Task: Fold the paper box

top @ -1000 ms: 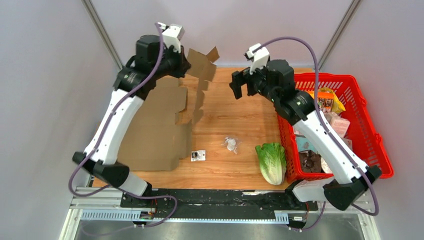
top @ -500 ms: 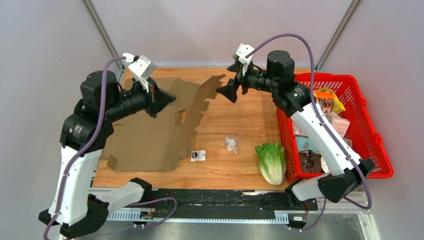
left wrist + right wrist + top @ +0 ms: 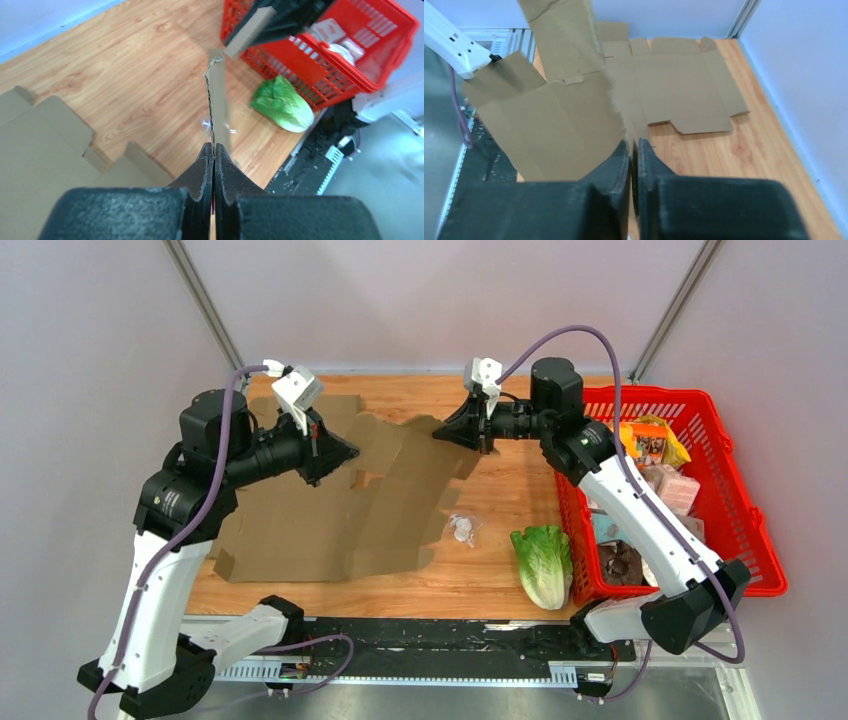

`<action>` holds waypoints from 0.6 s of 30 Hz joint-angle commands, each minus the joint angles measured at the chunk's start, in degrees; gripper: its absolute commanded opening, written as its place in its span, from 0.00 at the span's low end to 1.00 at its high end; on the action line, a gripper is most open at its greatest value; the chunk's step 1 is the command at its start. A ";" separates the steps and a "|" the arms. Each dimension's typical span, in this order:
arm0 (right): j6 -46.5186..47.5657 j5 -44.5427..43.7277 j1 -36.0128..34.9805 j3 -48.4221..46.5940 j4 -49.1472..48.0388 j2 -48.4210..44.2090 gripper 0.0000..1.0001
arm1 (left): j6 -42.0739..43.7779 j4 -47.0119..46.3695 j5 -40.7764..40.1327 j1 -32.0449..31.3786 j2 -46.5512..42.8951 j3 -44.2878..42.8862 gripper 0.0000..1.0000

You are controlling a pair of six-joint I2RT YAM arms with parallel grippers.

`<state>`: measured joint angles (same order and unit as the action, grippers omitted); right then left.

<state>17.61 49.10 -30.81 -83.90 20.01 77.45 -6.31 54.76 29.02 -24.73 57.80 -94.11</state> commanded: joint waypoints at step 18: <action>-16.64 -10.43 0.49 5.14 5.83 -4.59 0.00 | -17.33 -19.24 -3.26 -1.28 7.23 1.46 0.37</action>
<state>5.13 41.60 -30.55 -80.23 25.78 74.56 -16.45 45.54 22.02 -24.82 61.23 -93.17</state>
